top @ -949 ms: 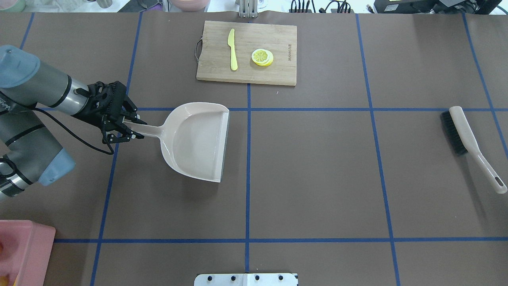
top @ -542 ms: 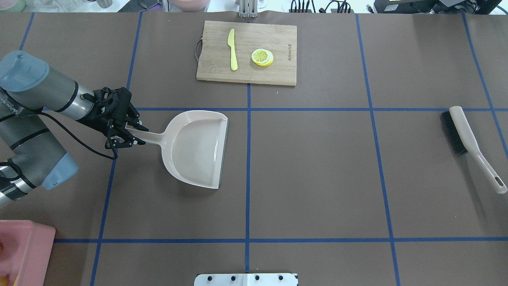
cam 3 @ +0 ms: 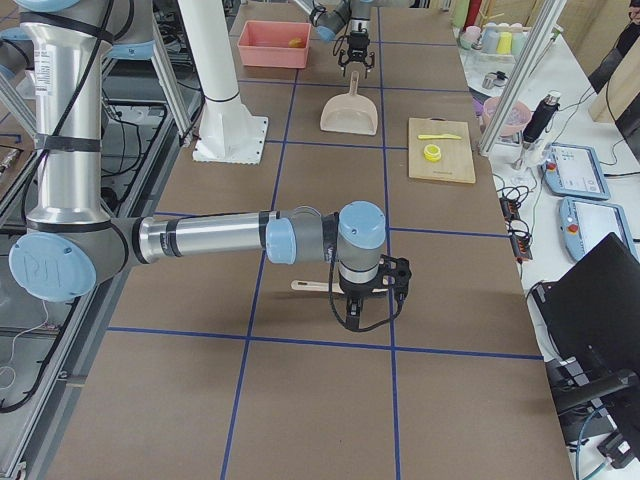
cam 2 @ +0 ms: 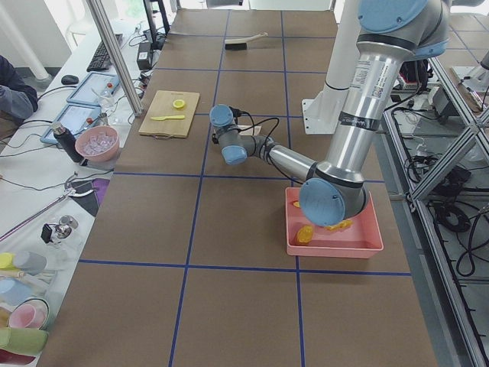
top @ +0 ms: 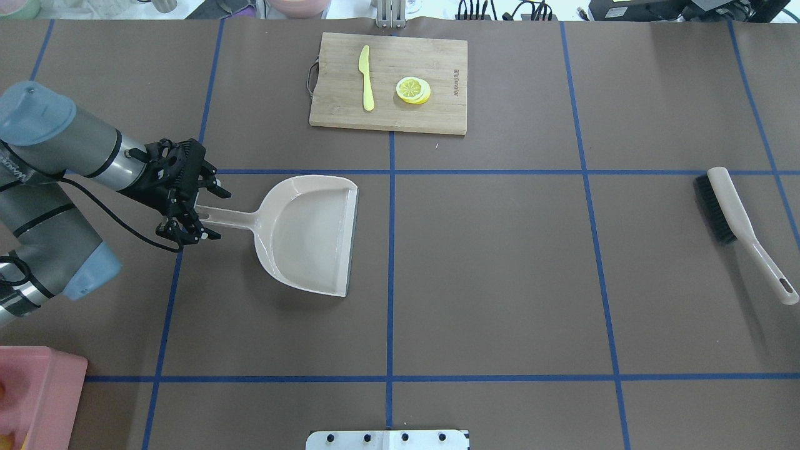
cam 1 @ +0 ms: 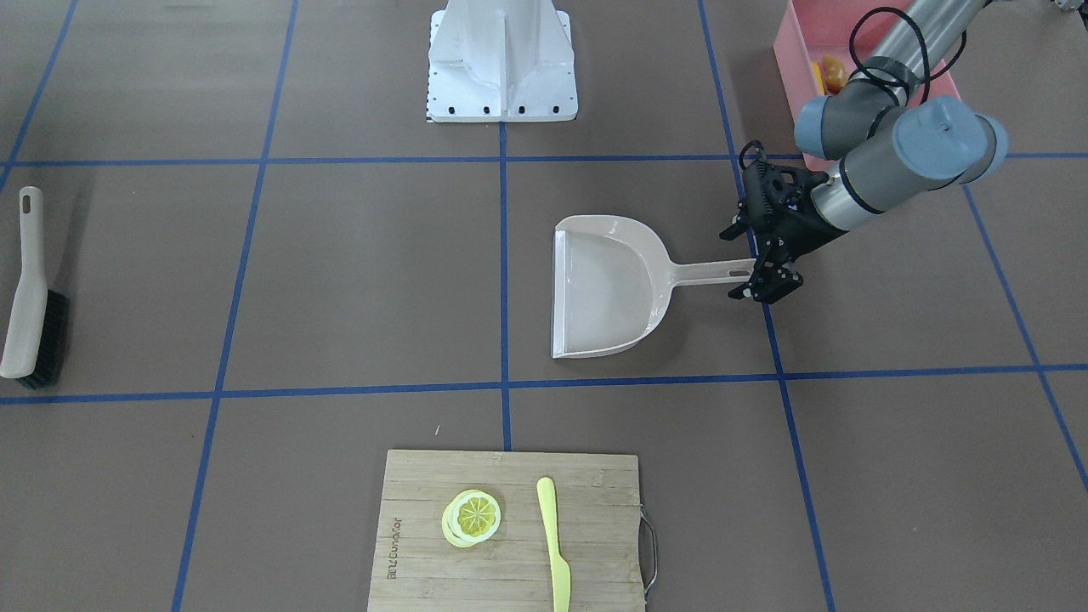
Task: Sweep and dump trash into bin
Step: 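Set the dustpan down and open the left gripper, withdrawing it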
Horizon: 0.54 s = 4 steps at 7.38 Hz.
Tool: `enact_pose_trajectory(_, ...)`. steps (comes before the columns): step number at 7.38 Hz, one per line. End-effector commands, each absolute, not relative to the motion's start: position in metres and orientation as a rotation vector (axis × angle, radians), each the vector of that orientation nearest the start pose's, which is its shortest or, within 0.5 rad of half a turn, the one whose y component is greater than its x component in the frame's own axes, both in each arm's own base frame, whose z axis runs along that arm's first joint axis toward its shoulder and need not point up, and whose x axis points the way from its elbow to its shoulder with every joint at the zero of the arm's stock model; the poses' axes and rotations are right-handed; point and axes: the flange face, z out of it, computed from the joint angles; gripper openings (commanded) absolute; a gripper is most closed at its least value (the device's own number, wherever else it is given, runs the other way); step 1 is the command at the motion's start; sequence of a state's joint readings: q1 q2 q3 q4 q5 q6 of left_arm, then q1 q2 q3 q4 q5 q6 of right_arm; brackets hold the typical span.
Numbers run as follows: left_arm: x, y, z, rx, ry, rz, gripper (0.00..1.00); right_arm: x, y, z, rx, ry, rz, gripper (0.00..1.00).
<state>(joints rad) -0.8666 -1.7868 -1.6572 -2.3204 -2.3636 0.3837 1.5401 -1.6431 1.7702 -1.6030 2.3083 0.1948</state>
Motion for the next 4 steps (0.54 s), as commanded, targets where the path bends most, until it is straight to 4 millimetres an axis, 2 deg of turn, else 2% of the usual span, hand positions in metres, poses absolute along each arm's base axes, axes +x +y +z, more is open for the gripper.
enact_pose_trajectory(1,0.241,-0.437,0.425,0.860,0.956,1.141,0.99,0.052,-0.466,0.601,0.006,-0.740,0.122,1.00)
enact_pose_trajectory(2,0.192,-0.460,0.432,0.874,0.901,1.040,0.99,0.052,-0.466,0.603,0.004,-0.740,0.122,1.00)
enact_pose_trajectory(3,0.150,-0.484,0.453,0.733,0.855,0.902,0.99,0.052,-0.466,0.602,0.005,-0.740,0.121,1.00)
enact_pose_trajectory(4,0.105,-0.506,0.488,0.546,0.819,0.737,0.99,0.052,-0.466,0.602,0.005,-0.740,0.121,1.00)
